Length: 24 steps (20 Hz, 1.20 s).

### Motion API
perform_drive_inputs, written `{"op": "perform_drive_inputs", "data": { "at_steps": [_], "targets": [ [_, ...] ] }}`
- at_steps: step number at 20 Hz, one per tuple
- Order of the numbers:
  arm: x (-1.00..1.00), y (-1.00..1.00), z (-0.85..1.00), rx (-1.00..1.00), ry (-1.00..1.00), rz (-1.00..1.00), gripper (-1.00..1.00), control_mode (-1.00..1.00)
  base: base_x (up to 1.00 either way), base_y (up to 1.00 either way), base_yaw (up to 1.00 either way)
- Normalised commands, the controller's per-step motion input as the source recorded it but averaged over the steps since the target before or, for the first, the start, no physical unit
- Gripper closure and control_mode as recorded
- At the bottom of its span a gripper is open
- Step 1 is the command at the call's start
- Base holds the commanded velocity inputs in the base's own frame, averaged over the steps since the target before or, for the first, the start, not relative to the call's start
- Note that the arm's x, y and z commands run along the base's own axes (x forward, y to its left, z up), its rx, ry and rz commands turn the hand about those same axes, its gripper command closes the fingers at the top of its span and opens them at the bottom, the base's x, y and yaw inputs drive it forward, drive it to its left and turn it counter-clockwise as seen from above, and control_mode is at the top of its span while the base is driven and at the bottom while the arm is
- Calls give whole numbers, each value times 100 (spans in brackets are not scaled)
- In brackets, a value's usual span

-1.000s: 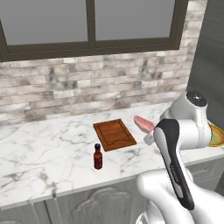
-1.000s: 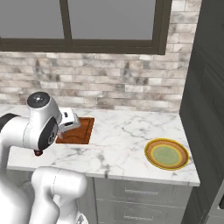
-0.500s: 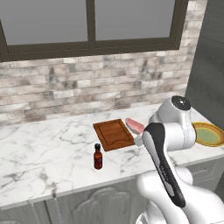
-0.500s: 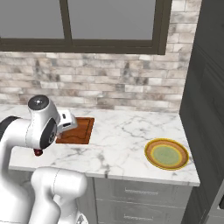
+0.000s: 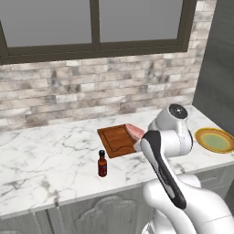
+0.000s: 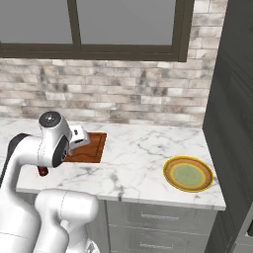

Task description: Pick the steak from the plate and place it on the cutting board. Then pick the condiment bottle from the cabinet and place it next to the cutting board.

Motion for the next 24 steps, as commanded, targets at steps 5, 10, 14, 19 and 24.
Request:
{"op": "perform_drive_inputs", "data": {
  "at_steps": [5,10,14,19,24],
  "targets": [
    [38,0,-14,2,0,0,100,-100,0,0,0],
    [38,0,-17,1,2,0,100,-100,0,0,0],
    [35,0,-21,0,3,0,100,-100,0,0,0],
    [36,0,-25,0,6,0,100,-100,0,0,0],
    [40,0,-30,0,9,0,100,-100,0,0,0]
  ]
}}
